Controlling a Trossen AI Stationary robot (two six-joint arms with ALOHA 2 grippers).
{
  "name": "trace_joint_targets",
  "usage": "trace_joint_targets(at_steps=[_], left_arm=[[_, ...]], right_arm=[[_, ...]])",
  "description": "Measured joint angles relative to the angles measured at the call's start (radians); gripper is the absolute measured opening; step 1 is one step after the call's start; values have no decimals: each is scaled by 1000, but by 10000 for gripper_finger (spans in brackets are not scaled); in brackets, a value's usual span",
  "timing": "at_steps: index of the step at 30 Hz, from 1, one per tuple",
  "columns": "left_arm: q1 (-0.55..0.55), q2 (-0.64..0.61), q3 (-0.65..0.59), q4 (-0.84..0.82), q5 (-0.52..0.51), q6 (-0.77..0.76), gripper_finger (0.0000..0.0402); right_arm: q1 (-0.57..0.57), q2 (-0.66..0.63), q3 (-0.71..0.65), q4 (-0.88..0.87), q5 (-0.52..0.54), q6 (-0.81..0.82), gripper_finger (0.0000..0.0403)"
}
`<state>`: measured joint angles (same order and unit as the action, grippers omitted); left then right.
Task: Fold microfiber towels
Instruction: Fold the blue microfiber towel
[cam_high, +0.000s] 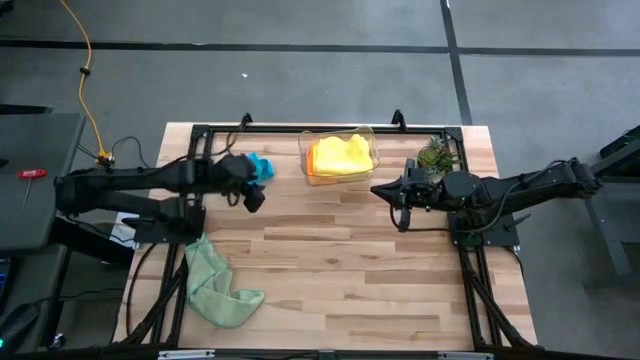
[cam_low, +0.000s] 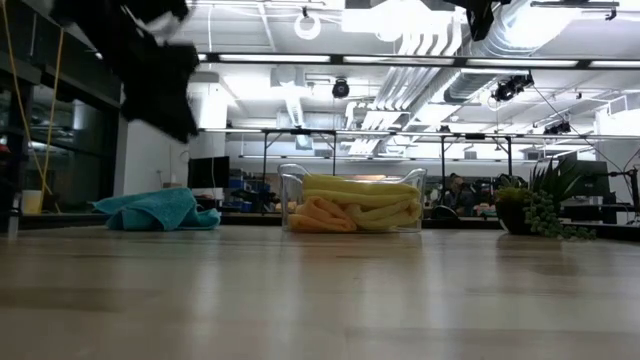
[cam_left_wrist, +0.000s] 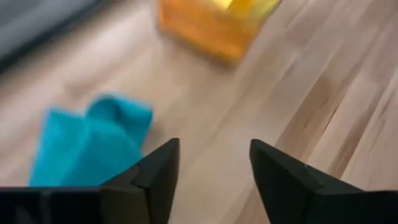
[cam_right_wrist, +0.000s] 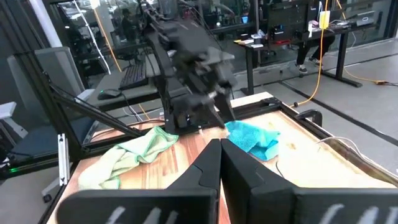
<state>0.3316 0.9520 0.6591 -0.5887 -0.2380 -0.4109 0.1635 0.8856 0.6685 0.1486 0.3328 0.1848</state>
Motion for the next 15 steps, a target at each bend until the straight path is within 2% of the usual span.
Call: trace_joint_targets(at_steps=[3, 6, 11, 15], left_arm=[[88, 96, -1, -59, 127, 21, 213], [127, 198, 0, -108, 155, 66, 221], [133, 323, -1, -127, 79, 118, 219], [133, 377, 0, -112, -36, 135, 219]], right_arm=[[0, 0, 0, 0, 0, 3, 0], [0, 0, 0, 0, 0, 20, 0], [0, 0, 0, 0, 8, 24, 0], [0, 0, 0, 0, 32, 28, 0]])
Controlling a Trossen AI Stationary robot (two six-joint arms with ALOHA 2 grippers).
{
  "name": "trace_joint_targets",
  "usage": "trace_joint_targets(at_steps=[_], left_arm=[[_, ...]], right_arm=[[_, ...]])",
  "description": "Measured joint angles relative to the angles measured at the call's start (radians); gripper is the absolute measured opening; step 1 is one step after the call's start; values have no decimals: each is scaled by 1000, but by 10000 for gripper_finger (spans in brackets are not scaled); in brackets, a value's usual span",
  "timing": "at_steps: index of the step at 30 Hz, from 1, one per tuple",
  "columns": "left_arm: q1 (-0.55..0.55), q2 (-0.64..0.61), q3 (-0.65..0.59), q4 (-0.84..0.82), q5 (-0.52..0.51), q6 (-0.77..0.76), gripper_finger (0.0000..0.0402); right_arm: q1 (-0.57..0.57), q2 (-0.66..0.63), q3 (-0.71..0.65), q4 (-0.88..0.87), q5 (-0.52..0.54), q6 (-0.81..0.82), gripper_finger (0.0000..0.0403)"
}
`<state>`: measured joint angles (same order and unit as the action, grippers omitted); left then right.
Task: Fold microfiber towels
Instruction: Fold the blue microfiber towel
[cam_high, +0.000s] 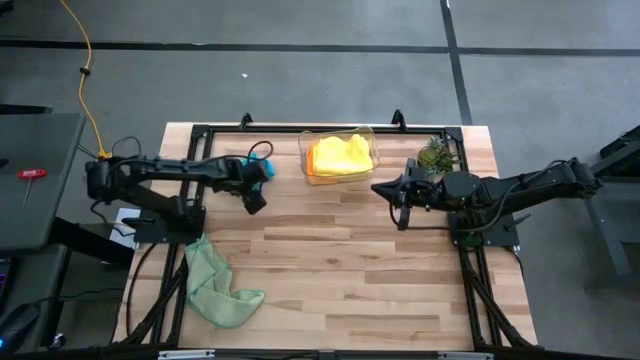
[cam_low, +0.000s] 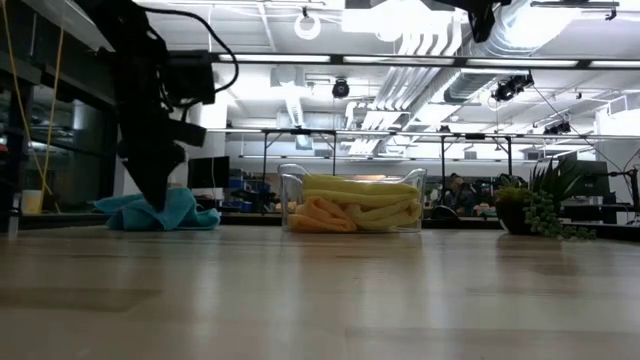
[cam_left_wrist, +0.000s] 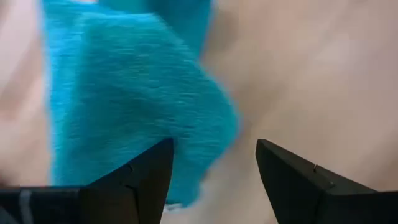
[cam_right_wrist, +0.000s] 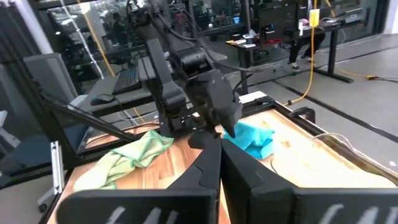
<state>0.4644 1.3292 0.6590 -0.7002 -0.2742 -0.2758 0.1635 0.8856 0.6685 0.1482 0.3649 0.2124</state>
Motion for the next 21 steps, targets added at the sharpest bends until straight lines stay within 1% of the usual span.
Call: trace_joint_targets(at_steps=[3, 9, 12, 14, 17, 19, 21], left_arm=[[2, 28, 0, -4, -82, 7, 219], [3, 91, 0, 5, -158, 90, 218], [3, 122, 0, 40, -217, 128, 218], [3, 138, 0, 69, -236, 159, 211], [3, 154, 0, 107, -245, 207, 177], [2, 155, 0, 110, -247, 225, 137], [2, 148, 0, 106, -246, 228, 86]], right_arm=[[0, 0, 0, 0, 13, 16, 0], [0, 0, 0, 0, 17, 16, 0], [0, 0, 0, 0, 19, 38, 0], [0, 0, 0, 0, 19, 56, 0], [0, 0, 0, 0, 19, 69, 0], [0, 0, 0, 0, 19, 76, 0], [0, 0, 0, 0, 19, 76, 0]])
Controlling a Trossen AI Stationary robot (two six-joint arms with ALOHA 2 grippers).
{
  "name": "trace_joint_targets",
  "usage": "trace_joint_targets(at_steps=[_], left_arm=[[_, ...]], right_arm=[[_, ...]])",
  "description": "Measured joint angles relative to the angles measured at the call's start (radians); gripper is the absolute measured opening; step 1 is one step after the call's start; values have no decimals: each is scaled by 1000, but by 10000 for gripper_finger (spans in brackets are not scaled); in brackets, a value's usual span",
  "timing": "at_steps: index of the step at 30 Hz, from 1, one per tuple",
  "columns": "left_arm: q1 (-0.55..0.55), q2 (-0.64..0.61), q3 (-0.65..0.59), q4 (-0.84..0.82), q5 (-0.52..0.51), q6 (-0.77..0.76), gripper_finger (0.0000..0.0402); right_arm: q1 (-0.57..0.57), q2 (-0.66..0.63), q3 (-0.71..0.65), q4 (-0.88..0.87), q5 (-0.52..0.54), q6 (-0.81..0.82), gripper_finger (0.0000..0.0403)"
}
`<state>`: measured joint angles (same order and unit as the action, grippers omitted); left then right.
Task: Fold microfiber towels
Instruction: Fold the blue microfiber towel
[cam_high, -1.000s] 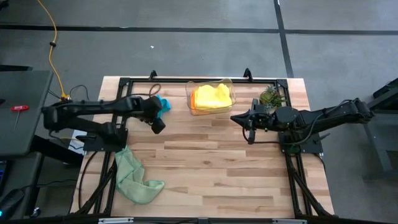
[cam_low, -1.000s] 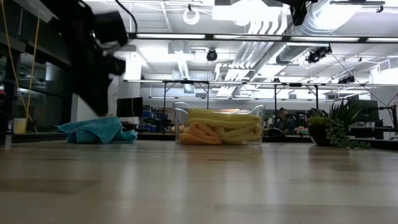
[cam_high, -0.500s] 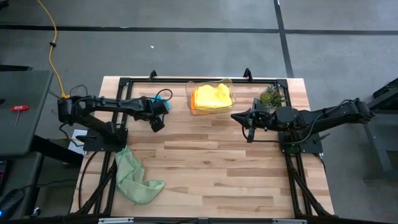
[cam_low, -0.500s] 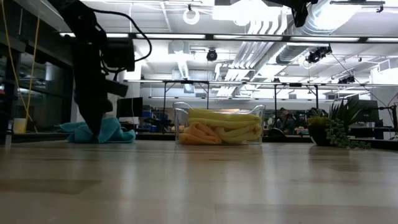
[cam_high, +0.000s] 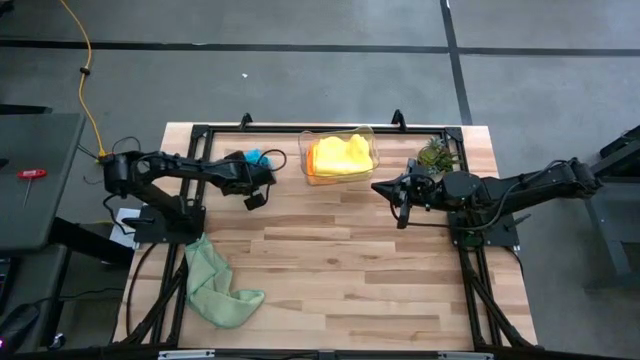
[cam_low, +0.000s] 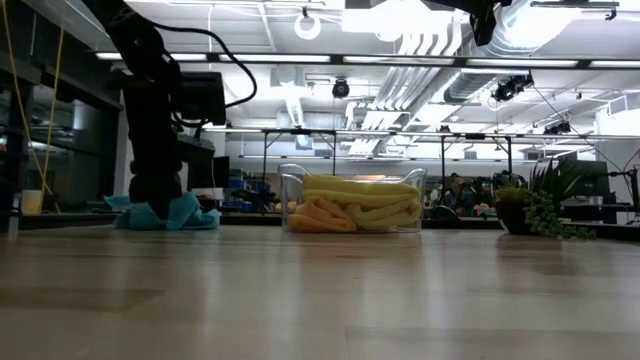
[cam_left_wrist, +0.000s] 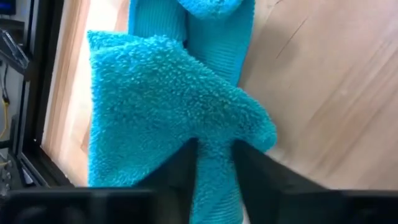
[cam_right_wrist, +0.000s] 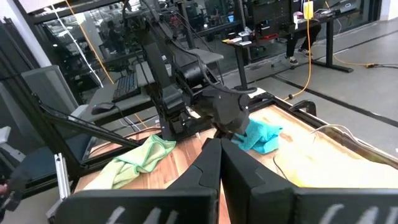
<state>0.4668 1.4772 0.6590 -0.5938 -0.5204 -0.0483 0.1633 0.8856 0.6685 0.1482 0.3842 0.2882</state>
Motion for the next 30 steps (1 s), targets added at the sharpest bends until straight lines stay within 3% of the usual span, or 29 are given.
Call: trace_joint_targets(at_steps=[2, 4, 9, 14, 20, 24, 30], left_arm=[[-3, -26, 3, -21, 9, -1, 31], [-10, -55, 14, -46, 24, -20, 11], [-52, -168, 81, -121, 71, -62, 6], [-95, -280, 115, -117, 200, -150, 1], [-214, -320, 115, -94, 331, -330, 0], [-340, -286, 115, 20, 376, -471, 0], [-454, -184, 115, 346, 398, -636, 0]], right_arm=[[0, 0, 0, 0, 0, 0, 0], [0, 0, 0, 0, 0, -5, 0], [0, 0, 0, 0, 0, -25, 0], [0, 0, 0, 0, 0, -27, 0], [0, 0, 0, -1, 0, -27, 0], [0, 0, 0, -1, 0, -26, 0], [0, 0, 0, -2, 0, -19, 0]])
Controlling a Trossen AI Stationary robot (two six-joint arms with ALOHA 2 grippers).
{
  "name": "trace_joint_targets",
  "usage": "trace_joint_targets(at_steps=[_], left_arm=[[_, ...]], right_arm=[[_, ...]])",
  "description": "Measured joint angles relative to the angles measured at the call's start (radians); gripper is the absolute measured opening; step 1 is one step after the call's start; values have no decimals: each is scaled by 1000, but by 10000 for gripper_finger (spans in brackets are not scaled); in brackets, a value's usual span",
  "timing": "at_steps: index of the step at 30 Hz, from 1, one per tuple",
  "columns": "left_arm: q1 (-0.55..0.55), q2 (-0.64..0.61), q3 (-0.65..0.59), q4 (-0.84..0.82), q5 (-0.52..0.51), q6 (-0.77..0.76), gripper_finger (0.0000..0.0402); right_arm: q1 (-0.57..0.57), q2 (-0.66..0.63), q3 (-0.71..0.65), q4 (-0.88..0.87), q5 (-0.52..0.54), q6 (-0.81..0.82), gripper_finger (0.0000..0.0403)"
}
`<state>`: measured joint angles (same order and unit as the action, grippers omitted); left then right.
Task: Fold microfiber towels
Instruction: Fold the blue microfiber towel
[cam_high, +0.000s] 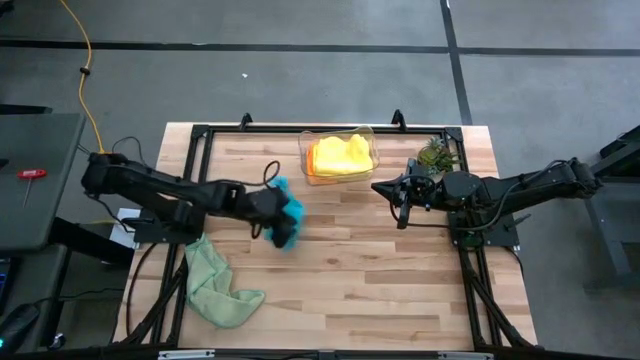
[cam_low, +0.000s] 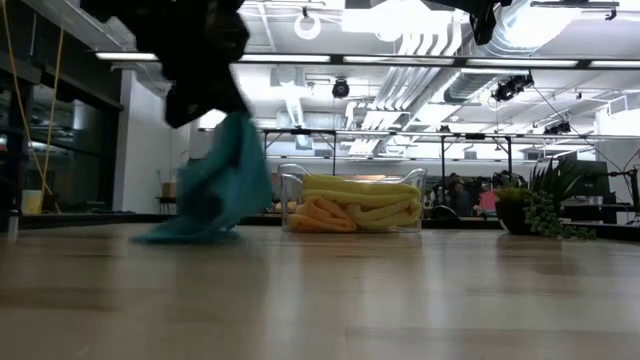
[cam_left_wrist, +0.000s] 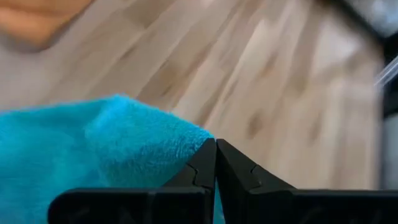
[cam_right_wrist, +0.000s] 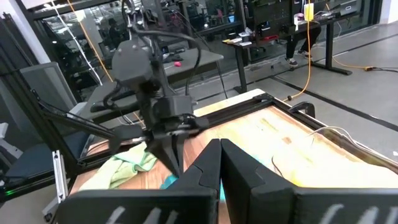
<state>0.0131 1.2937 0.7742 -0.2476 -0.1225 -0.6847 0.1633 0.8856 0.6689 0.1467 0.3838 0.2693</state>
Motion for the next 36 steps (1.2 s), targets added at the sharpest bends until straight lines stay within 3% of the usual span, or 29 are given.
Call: trace_joint_targets(at_steps=[6, 9, 11, 18, 22, 29, 36], left_arm=[[3, 133, 85, 262, 109, -90, 0], [22, 176, 138, 304, 211, -90, 0], [37, 190, 157, 286, 228, -69, 0], [64, 200, 163, -15, 40, 12, 0], [65, 200, 138, -68, 1, 15, 0], [50, 199, 138, -61, -22, 8, 0], [50, 199, 138, -62, -22, 7, 0]], right_arm=[[0, 0, 0, 0, 0, 0, 0], [0, 0, 0, -3, 0, 16, 0], [0, 0, 0, -7, -1, 48, 0], [0, 18, 2, -57, -1, 180, 1], [0, 68, 2, -122, -43, 237, 17], [16, 259, 6, -141, -187, 299, 96], [97, 518, 100, -183, -333, 160, 163]])
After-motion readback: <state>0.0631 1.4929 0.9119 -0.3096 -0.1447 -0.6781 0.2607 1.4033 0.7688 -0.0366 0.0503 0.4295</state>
